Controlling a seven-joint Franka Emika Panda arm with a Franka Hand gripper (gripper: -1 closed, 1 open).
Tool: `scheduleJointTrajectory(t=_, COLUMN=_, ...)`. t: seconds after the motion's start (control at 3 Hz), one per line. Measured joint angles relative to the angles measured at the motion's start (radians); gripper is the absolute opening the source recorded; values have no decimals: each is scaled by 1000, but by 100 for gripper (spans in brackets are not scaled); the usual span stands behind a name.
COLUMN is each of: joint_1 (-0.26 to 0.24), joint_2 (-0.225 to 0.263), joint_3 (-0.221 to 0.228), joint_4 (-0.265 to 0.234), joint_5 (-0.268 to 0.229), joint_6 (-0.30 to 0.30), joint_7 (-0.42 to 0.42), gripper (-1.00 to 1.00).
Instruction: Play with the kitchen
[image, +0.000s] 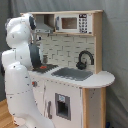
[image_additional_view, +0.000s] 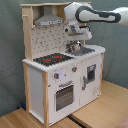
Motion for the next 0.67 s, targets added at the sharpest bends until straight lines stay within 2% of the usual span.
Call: scheduleJointTrajectory(t=0.67, joint_1=45, joint_2=110, joint_3=3, joint_4=-183, joint_5=-56, joint_6=106, joint_7=35, gripper=-100)
